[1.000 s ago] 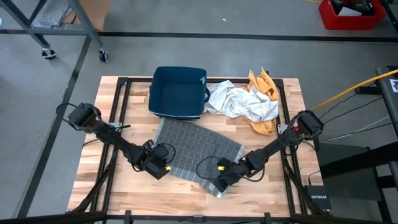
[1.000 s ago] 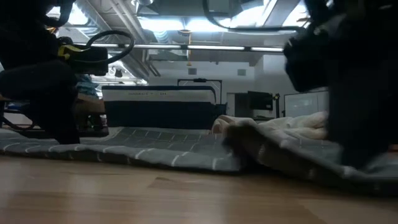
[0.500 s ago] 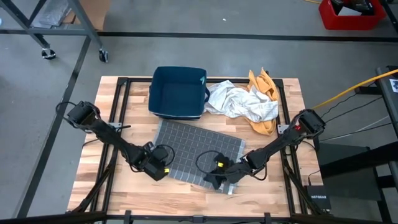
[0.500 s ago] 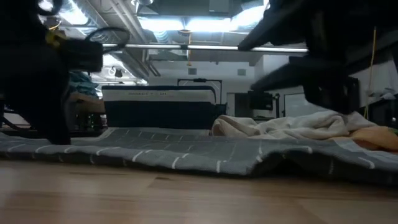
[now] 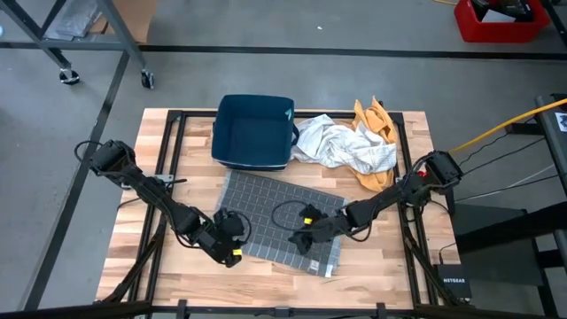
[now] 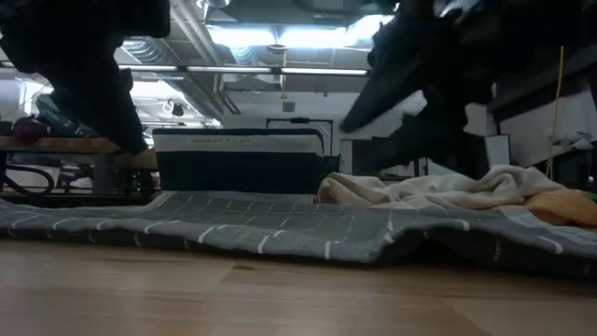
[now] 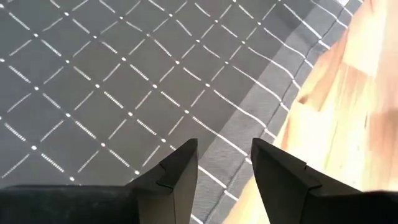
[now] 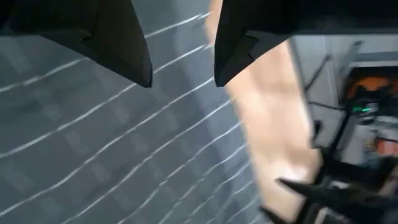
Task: Fold towel
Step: Fold the gray patterned towel
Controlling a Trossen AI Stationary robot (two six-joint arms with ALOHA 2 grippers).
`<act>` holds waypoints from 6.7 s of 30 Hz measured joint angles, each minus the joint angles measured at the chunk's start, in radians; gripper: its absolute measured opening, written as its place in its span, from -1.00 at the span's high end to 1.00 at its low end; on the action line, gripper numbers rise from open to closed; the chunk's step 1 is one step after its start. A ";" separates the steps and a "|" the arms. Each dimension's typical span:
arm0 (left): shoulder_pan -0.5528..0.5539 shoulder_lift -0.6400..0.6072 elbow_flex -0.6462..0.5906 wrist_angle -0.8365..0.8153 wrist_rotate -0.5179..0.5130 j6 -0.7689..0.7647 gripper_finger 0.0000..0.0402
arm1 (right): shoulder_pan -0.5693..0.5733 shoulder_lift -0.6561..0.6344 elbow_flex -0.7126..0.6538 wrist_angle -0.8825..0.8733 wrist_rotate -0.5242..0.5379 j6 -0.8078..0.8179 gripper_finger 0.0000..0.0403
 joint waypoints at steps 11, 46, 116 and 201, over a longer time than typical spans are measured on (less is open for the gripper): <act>0.001 0.000 0.000 0.000 -0.001 0.003 0.29 | -0.103 0.000 0.000 -0.033 0.000 -0.087 0.79; 0.051 0.170 -0.005 -0.062 -0.006 -0.140 0.89 | -0.100 0.022 0.004 -0.374 -0.139 -0.059 0.98; 0.185 0.131 0.056 -0.026 0.026 0.031 0.99 | 0.069 0.031 -0.001 -0.268 -0.067 -0.044 0.82; -0.066 0.533 0.348 0.407 0.034 1.051 0.05 | 0.379 -0.235 0.000 -0.878 -0.074 -0.652 0.08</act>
